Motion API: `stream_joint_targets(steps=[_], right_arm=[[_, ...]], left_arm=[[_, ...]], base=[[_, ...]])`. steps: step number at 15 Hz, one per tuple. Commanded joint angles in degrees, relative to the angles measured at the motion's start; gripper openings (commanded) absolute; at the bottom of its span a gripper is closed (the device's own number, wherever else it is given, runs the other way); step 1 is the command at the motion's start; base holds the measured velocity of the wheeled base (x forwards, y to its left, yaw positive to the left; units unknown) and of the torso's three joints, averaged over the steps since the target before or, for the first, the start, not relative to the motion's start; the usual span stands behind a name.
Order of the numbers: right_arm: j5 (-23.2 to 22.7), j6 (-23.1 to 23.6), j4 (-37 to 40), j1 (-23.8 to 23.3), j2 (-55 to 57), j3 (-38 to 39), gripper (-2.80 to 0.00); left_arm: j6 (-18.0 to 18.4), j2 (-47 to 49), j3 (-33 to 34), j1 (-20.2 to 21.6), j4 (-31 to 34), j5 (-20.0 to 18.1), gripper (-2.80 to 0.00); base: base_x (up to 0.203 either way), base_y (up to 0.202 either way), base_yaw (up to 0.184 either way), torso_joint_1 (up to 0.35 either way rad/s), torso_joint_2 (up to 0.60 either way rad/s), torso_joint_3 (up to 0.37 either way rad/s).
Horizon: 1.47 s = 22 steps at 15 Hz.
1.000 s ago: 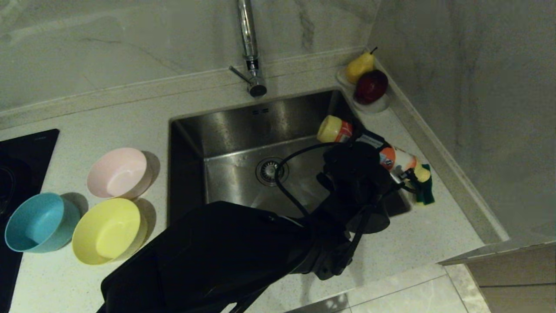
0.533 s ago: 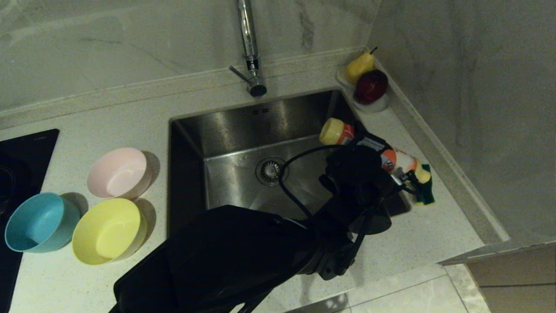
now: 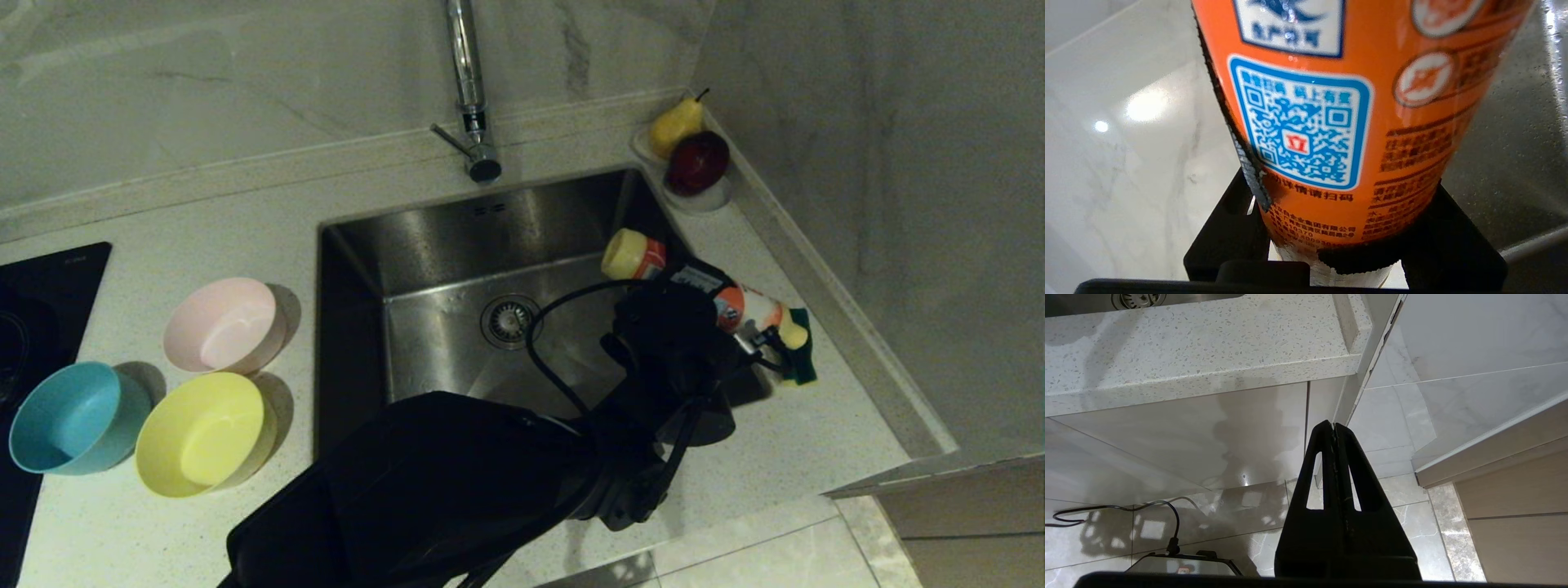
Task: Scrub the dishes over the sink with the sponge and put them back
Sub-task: Squeeze it onto the sponge, then place the dish soap on the table
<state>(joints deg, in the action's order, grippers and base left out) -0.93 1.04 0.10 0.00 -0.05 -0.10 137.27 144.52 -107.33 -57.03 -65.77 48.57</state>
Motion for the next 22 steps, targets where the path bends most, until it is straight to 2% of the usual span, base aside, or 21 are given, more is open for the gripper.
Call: stream_joint_targets(steps=[1,5,7,8,10,14,16,19,20,22], right_arm=[[-0.04,0.02,-0.01,0.0,0.05,0.01,-2.8],[-0.04,0.02,0.08,0.0,0.05,0.01,-2.8],[-0.04,0.08,-0.01,0.0,0.05,0.01,-2.8],[-0.04,0.02,0.0,0.0,0.05,0.01,-2.8],[-0.04,0.02,-0.01,0.0,0.05,0.01,-2.8],[-0.04,0.02,-0.01,0.0,0.05,0.01,-2.8],[-0.04,0.02,-0.01,0.0,0.05,0.01,-2.8],[-0.04,0.02,0.0,0.0,0.05,0.01,-2.8],[-0.04,0.02,-0.01,0.0,0.05,0.01,-2.8],[-0.04,0.02,-0.01,0.0,0.05,0.01,-2.8]], left_arm=[[0.72,0.15,0.01,-0.01,-1.54,0.31,-2.8],[0.19,-0.03,0.01,-0.01,-7.36,2.67,-2.8],[-1.85,-0.38,0.36,-0.1,-11.33,4.63,-2.8],[-4.25,-0.31,0.36,-0.08,-11.46,5.0,-2.8],[-17.58,0.15,-0.11,-0.1,-11.25,5.52,-2.8],[-32.52,-1.48,-0.29,-0.23,-11.0,5.53,-2.8],[-41.33,-4.84,-0.18,-0.26,-9.78,6.02,-2.8],[-53.37,-9.23,-0.09,-0.24,-7.8,9.32,-2.8],[-56.55,-10.46,-0.06,-0.26,-7.72,9.93,-2.8],[-60.44,-14.03,1.13,-0.33,-6.95,11.74,-2.8]], base=[[0.0,0.0,0.0,0.0,0.0,0.0],[0.0,0.0,0.0,0.0,0.0,0.0],[0.0,0.0,0.0,0.0,0.0,0.0],[0.0,0.0,0.0,0.0,0.0,0.0],[0.0,0.0,0.0,0.0,0.0,0.0],[0.0,0.0,0.0,0.0,0.0,0.0],[0.0,0.0,0.0,0.0,0.0,0.0],[0.0,0.0,0.0,0.0,0.0,0.0],[0.0,0.0,0.0,0.0,0.0,0.0],[0.0,0.0,0.0,0.0,0.0,0.0]])
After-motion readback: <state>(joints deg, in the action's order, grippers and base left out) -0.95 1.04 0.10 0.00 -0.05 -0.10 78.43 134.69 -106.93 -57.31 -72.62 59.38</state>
